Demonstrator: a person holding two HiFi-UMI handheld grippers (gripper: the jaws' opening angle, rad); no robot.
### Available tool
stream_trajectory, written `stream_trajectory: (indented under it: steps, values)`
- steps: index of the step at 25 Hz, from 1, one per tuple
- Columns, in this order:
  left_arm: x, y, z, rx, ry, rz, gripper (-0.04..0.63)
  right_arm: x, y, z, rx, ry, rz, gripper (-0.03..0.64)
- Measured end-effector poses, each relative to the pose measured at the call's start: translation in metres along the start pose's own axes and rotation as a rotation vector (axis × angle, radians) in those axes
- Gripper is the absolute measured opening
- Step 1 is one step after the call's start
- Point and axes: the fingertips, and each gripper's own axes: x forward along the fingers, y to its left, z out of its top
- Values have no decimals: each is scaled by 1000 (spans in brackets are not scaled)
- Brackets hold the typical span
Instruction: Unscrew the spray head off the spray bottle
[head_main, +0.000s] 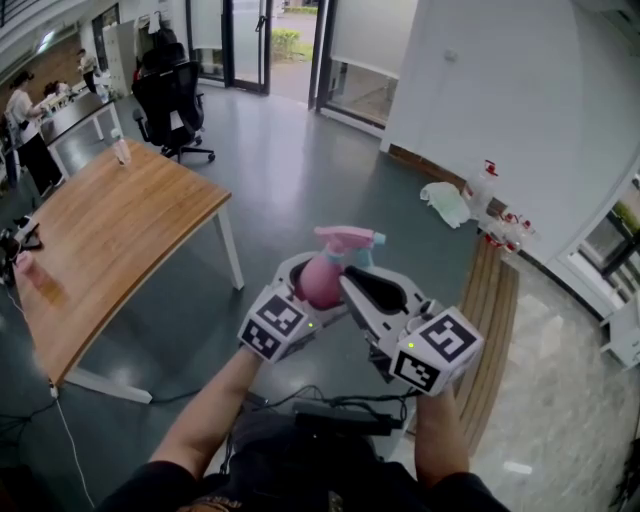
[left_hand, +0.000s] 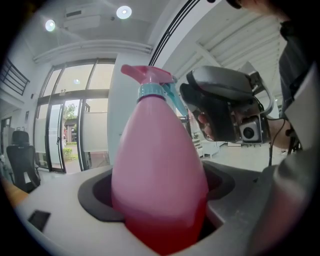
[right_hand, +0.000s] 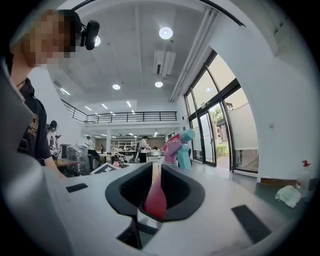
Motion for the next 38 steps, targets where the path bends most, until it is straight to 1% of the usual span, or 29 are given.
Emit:
stream_trajectory:
  steps: [3, 5, 7, 9, 14, 20, 26, 29, 31, 38]
  values:
    - [-2, 0, 2, 8, -11, 5, 445, 4, -1, -3, -3, 15, -5, 76]
    - [-5, -1, 1, 12, -17, 0, 445, 7, -1, -5, -2, 19, -3, 100]
    - [-6, -1, 1, 15, -19, -6, 445, 8, -2, -5, 4, 21, 0, 104]
    - [-6, -3, 3, 18, -20, -9, 445, 8, -4, -3, 14, 20, 4, 133]
    - [-5, -7, 3, 33, -11, -4, 445, 11, -8, 0, 29, 14, -6, 155]
    - [1, -15, 0, 49, 6, -12, 445, 12, -15, -2, 29, 16, -34, 155]
    - [0, -18, -2, 51, 17, -42, 445, 14, -16, -4, 14, 17, -16, 154]
    - [-2, -18, -3, 55, 18, -63, 445, 16, -17, -4, 12, 15, -1, 143]
    - [-5, -19, -3, 52, 14, -90, 445, 17, -16, -4, 7, 11, 25, 141]
    - [-8, -36, 1, 34, -12, -227, 445, 7, -13, -4, 35, -4, 134, 140]
